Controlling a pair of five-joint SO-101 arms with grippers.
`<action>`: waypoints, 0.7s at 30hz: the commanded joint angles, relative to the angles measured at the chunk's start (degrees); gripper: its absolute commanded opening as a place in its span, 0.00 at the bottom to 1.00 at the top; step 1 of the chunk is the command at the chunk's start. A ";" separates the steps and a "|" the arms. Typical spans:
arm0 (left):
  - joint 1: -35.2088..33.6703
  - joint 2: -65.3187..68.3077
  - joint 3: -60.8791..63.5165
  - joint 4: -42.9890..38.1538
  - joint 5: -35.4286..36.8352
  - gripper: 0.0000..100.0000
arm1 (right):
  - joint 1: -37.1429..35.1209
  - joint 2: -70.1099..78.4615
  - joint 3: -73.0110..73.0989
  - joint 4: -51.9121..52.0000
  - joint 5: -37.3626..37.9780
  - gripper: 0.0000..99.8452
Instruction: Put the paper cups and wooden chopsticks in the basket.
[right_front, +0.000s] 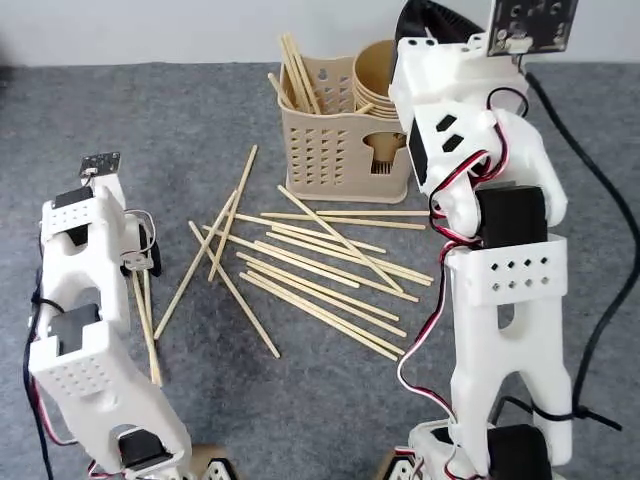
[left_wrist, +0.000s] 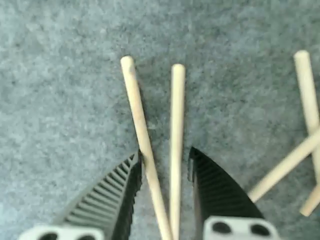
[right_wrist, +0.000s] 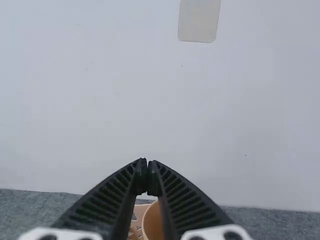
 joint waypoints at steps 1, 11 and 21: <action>-1.23 -0.53 -2.51 -1.32 -0.53 0.14 | 0.40 -1.80 -3.34 0.31 0.70 0.02; -0.70 1.23 -2.33 -1.32 -0.44 0.09 | 0.31 -1.80 -3.34 0.31 0.70 0.02; 1.58 -0.62 -2.51 0.70 0.00 0.01 | 0.31 -1.80 -3.34 0.31 0.70 0.02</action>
